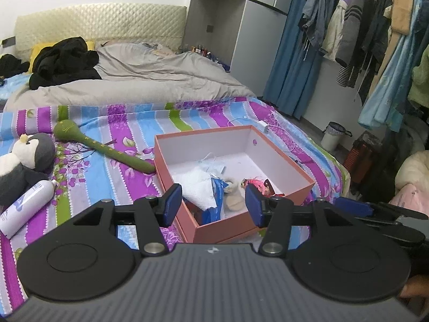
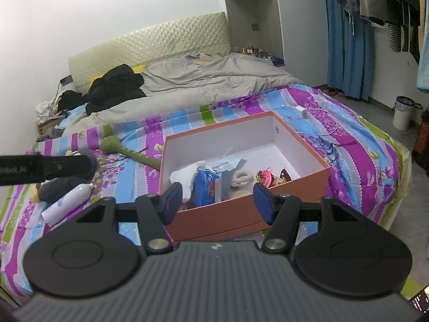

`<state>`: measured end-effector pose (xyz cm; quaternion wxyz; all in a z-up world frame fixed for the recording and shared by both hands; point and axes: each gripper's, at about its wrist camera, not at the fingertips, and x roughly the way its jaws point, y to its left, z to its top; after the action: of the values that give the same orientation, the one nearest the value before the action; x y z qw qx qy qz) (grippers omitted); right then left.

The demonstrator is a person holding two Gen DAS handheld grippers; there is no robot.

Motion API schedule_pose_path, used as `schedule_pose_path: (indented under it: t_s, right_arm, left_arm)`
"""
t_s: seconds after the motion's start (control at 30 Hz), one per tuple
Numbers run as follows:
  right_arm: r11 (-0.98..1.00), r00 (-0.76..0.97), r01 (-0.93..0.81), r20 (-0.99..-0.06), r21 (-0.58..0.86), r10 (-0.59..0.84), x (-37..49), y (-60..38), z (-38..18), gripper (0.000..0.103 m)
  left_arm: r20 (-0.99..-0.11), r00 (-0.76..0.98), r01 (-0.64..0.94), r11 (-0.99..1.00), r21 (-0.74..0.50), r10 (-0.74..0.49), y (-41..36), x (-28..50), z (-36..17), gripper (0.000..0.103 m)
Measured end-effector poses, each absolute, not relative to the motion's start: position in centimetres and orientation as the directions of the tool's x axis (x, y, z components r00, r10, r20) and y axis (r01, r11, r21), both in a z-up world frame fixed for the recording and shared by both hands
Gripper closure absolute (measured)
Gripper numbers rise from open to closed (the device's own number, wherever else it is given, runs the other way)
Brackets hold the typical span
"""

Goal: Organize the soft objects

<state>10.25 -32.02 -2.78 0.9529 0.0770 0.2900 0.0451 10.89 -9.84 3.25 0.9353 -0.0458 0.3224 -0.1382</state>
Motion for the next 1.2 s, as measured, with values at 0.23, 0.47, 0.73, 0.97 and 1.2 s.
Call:
schedule_pose_path:
  t_s: [0.23, 0.47, 0.73, 0.97, 1.2]
  right_arm:
    - [0.987, 0.817, -0.036, -0.564, 0.157, 0.119, 10.9, -31.9, -3.3, 0.042]
    - [0.988, 0.809, -0.036, -0.575, 0.15, 0.117, 11.9, -32.2, -3.6, 0.034]
    - [0.987, 0.822, -0.008, -0.56, 0.16, 0.097, 12.4, -32.8, -3.6, 0.0]
    - [0.988, 0.811, 0.001, -0.578, 0.157, 0.091, 12.9, -32.7, -4.0, 0.0]
    - [0.988, 0.809, 0.002, -0.581, 0.154, 0.089, 13.0, -32.7, -4.0, 0.0]
  left_arm:
    - [-0.611, 0.741, 0.21, 0.96, -0.184, -0.279, -9.4, 12.0, 2.5, 0.045]
    - [-0.621, 0.745, 0.203, 0.97, -0.137, -0.244, -9.8, 12.9, 1.8, 0.009]
    - [-0.649, 0.727, 0.176, 0.975, -0.137, -0.222, -9.7, 14.2, 0.9, 0.002]
    - [-0.664, 0.716, 0.156, 0.977, -0.147, -0.214, -9.4, 14.9, 0.6, 0.0]
    - [-0.684, 0.701, 0.14, 0.979, -0.145, -0.202, -9.5, 15.2, 0.4, 0.0]
